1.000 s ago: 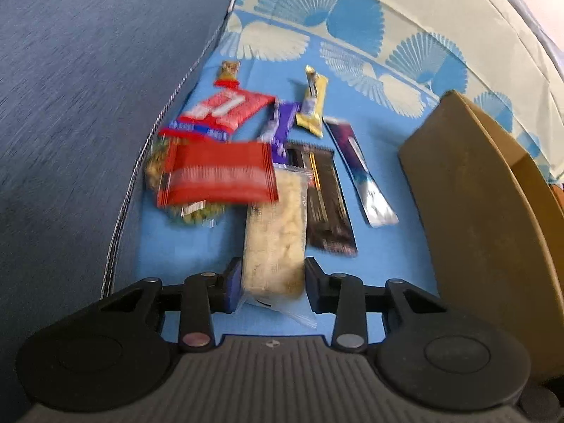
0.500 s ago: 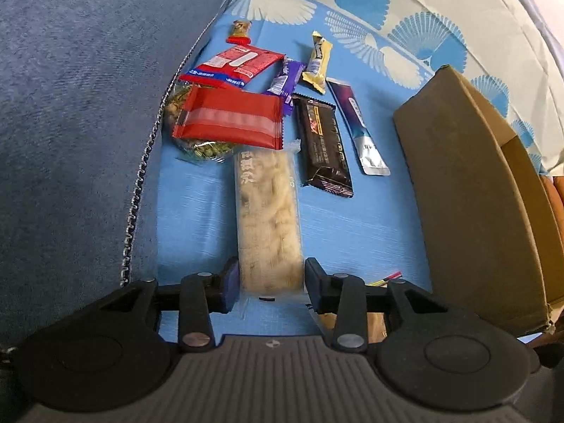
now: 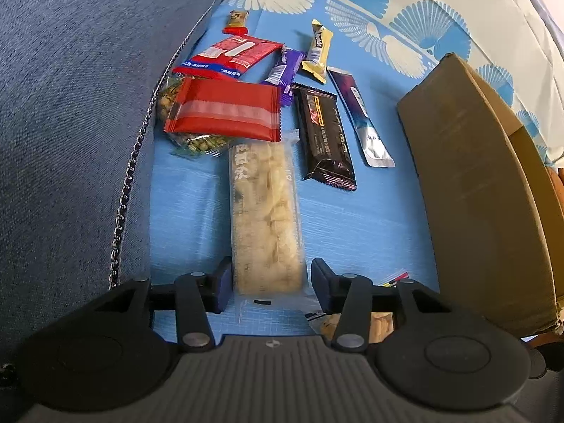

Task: Organize snacks
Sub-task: 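Grasp the cookie bag with the right gripper while the left grasps the white snack bag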

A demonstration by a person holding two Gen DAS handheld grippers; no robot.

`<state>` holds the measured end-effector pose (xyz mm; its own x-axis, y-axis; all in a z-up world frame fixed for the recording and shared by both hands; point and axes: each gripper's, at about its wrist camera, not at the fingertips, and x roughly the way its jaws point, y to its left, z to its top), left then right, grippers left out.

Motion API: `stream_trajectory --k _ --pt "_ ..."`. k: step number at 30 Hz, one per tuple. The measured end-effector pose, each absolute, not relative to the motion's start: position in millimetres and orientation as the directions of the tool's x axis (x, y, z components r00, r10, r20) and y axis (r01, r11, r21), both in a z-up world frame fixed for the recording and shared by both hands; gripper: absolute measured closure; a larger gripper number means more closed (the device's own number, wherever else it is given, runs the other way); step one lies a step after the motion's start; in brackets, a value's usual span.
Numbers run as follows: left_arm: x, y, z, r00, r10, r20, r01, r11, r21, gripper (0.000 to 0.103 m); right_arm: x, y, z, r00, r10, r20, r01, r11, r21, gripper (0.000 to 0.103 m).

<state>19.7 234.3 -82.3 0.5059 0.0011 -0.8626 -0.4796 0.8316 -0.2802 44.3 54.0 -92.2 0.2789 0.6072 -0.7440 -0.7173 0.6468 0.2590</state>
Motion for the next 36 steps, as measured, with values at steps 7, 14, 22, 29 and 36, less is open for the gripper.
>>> stream_trajectory --k 7,14,22,29,36 --pt "20 234 -83 0.505 0.0 -0.863 -0.478 0.833 -0.279 0.049 44 53 -93 0.275 0.605 -0.747 -0.717 0.647 0.26 0.026" --pt "20 233 -83 0.506 -0.002 -0.863 -0.477 0.833 -0.281 0.046 43 53 -95 0.272 0.599 -0.753 -0.721 0.645 0.253 0.026" --pt "22 231 -83 0.505 -0.002 -0.863 -0.473 0.836 -0.278 0.044 42 53 -95 0.275 0.594 -0.756 -0.725 0.645 0.243 0.027" --pt "26 230 -84 0.505 -0.003 -0.863 -0.462 0.843 -0.274 0.041 37 49 -93 0.312 0.59 -0.745 -0.745 0.638 0.194 0.04" --pt "27 229 -83 0.509 0.002 -0.861 -0.447 0.855 -0.262 0.059 26 40 -82 0.355 0.607 -0.711 -0.765 0.626 0.152 0.044"
